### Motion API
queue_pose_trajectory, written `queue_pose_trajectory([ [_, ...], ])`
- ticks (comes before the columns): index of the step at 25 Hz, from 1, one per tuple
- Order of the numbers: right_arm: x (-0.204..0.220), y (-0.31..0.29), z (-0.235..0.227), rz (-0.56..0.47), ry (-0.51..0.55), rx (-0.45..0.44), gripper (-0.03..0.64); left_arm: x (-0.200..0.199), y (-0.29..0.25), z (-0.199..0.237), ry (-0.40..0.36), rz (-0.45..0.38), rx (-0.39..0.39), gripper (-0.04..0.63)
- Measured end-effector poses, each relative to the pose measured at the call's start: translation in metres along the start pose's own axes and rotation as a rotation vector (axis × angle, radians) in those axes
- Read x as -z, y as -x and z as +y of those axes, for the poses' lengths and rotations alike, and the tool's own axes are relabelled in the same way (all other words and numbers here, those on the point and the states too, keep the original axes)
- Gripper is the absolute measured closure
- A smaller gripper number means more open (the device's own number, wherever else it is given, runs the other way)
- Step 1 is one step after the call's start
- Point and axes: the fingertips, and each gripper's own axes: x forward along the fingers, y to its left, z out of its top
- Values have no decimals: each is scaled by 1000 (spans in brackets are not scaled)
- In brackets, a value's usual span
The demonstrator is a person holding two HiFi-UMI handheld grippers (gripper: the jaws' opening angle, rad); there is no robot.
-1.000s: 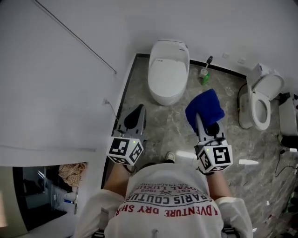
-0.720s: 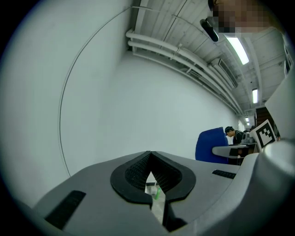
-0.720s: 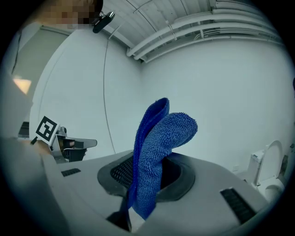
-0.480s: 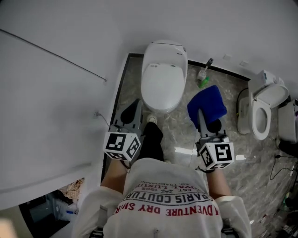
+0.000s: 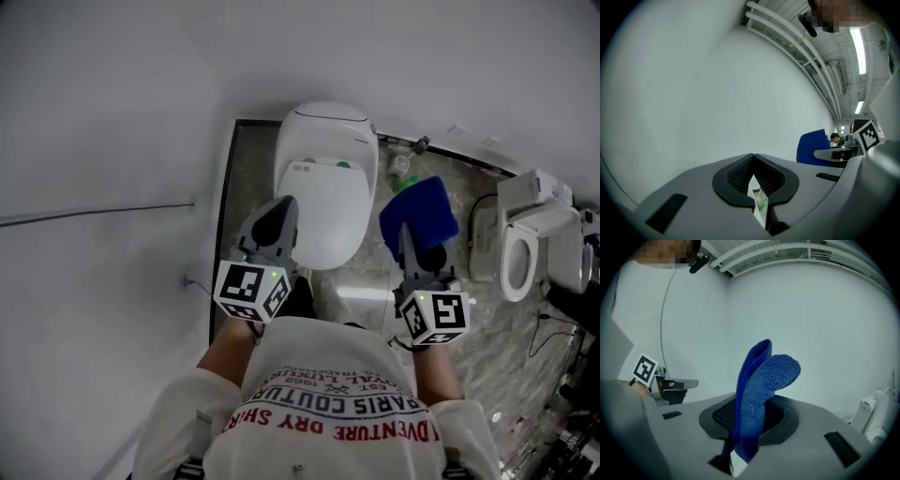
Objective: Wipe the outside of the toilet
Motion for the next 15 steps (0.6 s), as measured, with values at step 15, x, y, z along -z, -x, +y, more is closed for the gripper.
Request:
queue_pose_trajectory([
  [15,54,-280,-49,187,159,-115,531,38,-162,139,13,83,-181,589],
])
